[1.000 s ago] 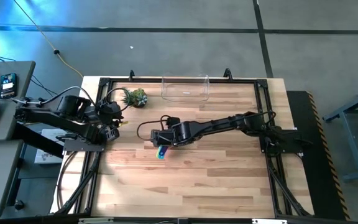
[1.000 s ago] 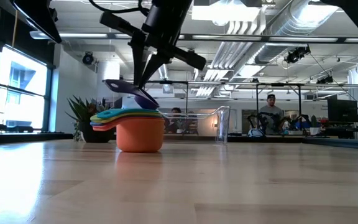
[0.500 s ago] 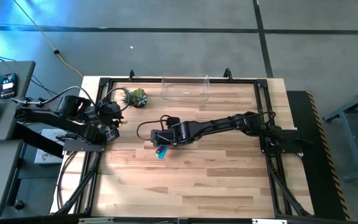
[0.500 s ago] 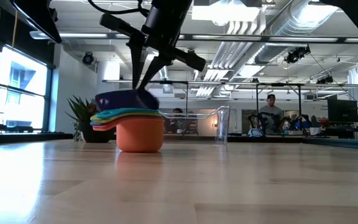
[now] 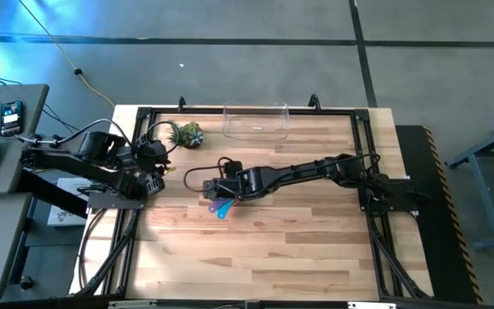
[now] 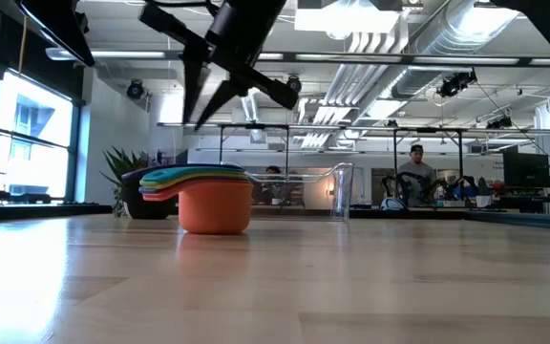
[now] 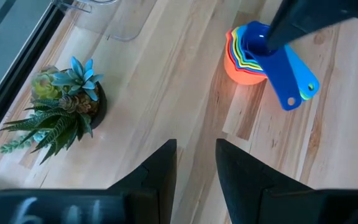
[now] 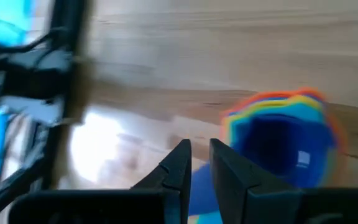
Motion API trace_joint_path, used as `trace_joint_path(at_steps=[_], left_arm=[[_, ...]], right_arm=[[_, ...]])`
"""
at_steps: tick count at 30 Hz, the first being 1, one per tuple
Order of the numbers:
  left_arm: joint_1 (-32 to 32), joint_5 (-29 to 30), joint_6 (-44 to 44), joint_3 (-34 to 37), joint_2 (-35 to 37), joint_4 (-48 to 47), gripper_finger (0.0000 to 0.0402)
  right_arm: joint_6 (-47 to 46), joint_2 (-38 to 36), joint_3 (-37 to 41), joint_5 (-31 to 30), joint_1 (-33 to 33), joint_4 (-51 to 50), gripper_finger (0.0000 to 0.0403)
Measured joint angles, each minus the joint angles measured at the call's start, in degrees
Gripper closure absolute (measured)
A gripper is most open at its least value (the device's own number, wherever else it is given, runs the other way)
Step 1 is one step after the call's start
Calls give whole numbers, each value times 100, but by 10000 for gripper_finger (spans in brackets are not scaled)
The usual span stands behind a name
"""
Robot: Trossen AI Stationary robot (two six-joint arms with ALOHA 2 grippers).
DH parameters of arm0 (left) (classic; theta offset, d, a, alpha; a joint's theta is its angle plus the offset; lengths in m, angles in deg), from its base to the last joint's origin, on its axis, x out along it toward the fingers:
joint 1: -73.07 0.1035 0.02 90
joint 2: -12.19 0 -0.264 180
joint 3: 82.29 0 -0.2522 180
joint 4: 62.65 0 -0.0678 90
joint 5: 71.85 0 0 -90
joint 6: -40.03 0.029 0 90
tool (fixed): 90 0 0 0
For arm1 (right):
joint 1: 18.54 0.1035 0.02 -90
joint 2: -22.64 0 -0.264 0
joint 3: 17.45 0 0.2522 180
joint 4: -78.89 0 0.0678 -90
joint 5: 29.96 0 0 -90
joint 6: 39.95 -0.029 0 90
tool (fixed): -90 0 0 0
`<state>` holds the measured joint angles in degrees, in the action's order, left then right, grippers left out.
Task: Nest measuring cups in basket
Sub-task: Adjust the stacked measuring cups
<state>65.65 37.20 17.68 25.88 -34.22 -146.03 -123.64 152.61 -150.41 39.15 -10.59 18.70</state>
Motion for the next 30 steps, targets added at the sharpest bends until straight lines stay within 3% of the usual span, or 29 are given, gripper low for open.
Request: trace_joint_path(at_steps=[5,11,18,22,30], left_arm=[[1,0,163,0,12,0,298],[2,-238,156,-2,156,-2,298],[0,-501,14,-2,170,2,298],[0,-487,53,24,154,49,298],[-5,-485,149,218,130,81,298]], right_arm=[[1059,0,0,-10,-26,961,352],[1752,0,-196,31,-136,1148,352],[2623,-27,-1594,-176,-168,-719,352],[2847,-548,-1191,-281,-199,-690,352],[2943,-1125,-1276,-791,-11,-1639,352]])
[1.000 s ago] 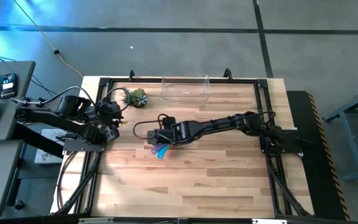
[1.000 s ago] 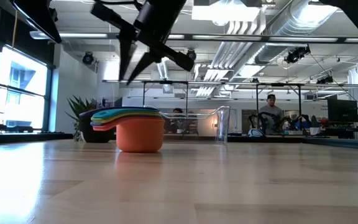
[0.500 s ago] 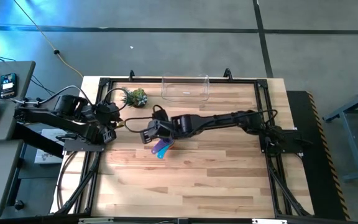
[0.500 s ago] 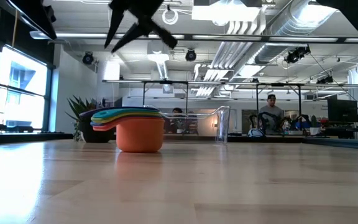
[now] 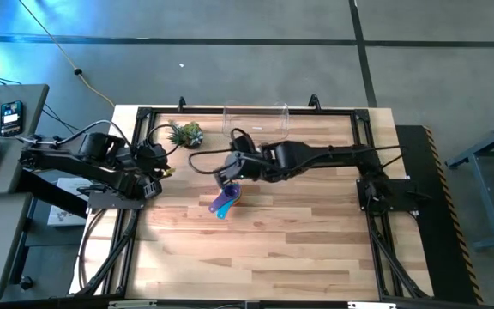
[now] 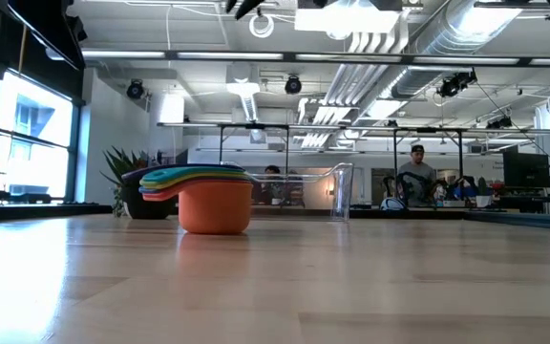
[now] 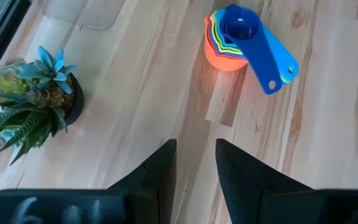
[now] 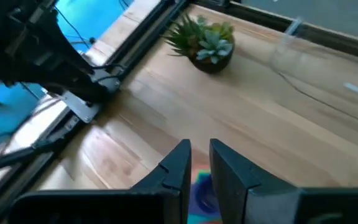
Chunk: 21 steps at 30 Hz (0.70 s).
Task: Nest measuring cups in basket
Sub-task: Adjust the stacked measuring cups
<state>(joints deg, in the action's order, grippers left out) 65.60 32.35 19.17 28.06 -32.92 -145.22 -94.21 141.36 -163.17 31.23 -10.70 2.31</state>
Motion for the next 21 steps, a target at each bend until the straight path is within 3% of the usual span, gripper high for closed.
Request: trace_joint_path(at_steps=[4,9,14,21], left_arm=[[0,0,5,144,-10,50,298],[-4,-55,6,465,-10,240,298],[-4,-57,1,833,-17,705,298],[-4,-59,-43,1181,-161,1248,298]], right_arm=[[-275,-257,-20,-290,130,-1078,352],[-1380,-399,21,-598,362,-2793,352],[-1669,-846,754,-694,568,-2690,355],[-2987,-1685,2795,-445,915,-2294,375]])
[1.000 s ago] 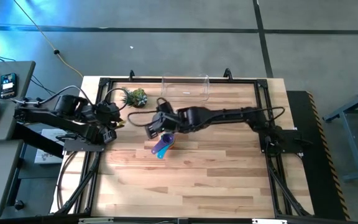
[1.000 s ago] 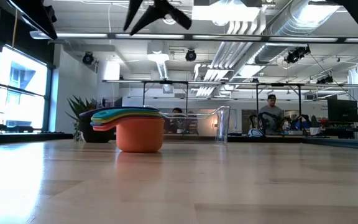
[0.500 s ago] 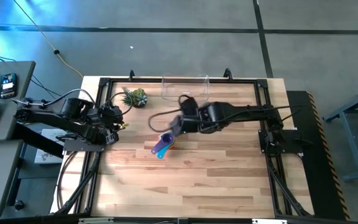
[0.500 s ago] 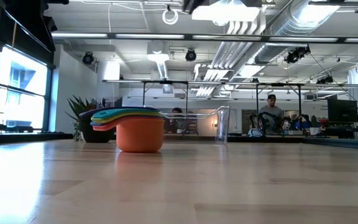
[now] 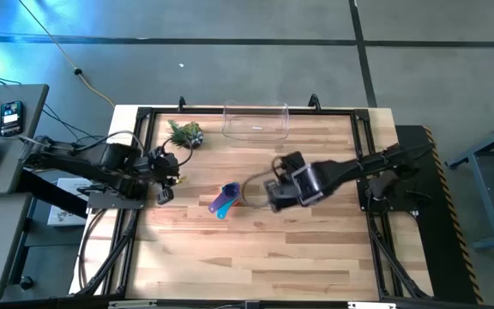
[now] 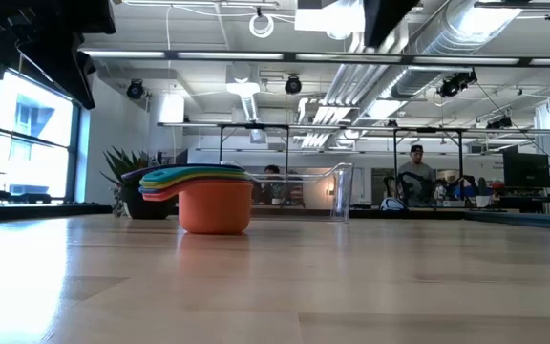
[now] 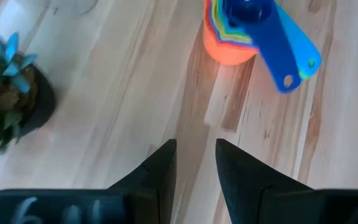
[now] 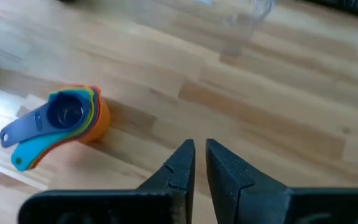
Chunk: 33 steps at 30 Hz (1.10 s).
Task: Nest measuring cups in basket
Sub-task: Adjust the stacked measuring cups
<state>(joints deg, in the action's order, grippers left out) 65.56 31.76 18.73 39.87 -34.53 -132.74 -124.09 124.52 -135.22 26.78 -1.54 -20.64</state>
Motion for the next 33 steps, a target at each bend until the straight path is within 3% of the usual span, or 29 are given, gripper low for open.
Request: trace_joint_path(at_steps=[11,20,33], left_arm=[[0,-1,199,45,-769,672,298],[0,-66,202,44,-1905,1379,298],[0,-204,31,46,-2898,1986,298]], right_arm=[[-1452,-600,2193,521,456,2202,377],[-1491,-552,3343,461,439,4925,377],[-1454,450,3604,432,215,7087,377]])
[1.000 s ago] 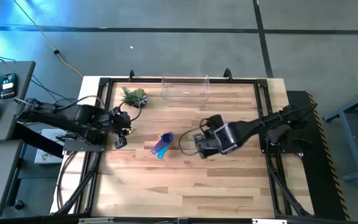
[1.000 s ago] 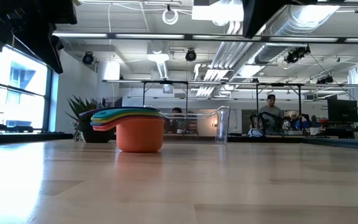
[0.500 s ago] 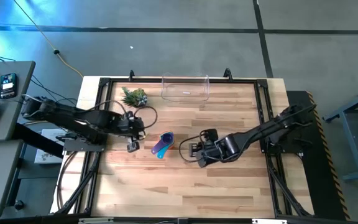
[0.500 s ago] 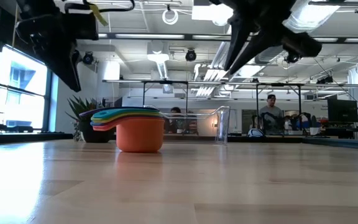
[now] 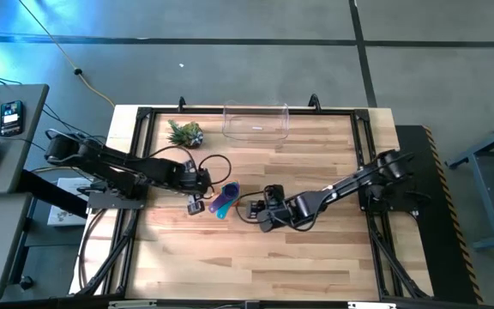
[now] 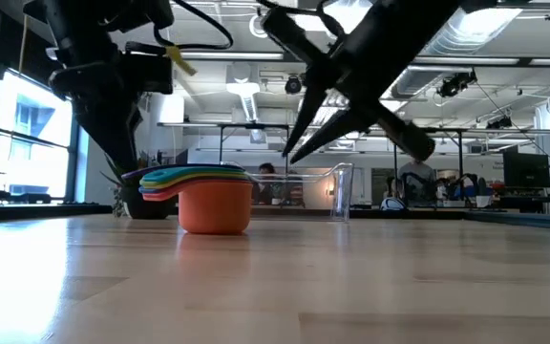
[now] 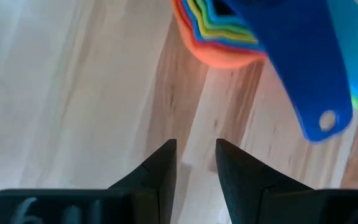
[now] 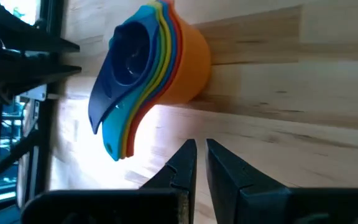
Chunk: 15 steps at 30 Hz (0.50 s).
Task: Nest measuring cups in basket
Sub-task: Adjust the stacked measuring cups
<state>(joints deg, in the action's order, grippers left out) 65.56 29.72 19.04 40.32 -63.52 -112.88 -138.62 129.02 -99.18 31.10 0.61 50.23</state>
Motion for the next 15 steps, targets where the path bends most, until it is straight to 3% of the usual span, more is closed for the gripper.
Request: trace_joint_path(at_steps=[5,15], left_arm=[[-2,-102,-275,0,-299,187,298],[-2,-219,-370,-5,-729,566,298]], right_arm=[[13,450,-79,93,-135,754,377],[13,1060,-656,404,-242,943,377]])
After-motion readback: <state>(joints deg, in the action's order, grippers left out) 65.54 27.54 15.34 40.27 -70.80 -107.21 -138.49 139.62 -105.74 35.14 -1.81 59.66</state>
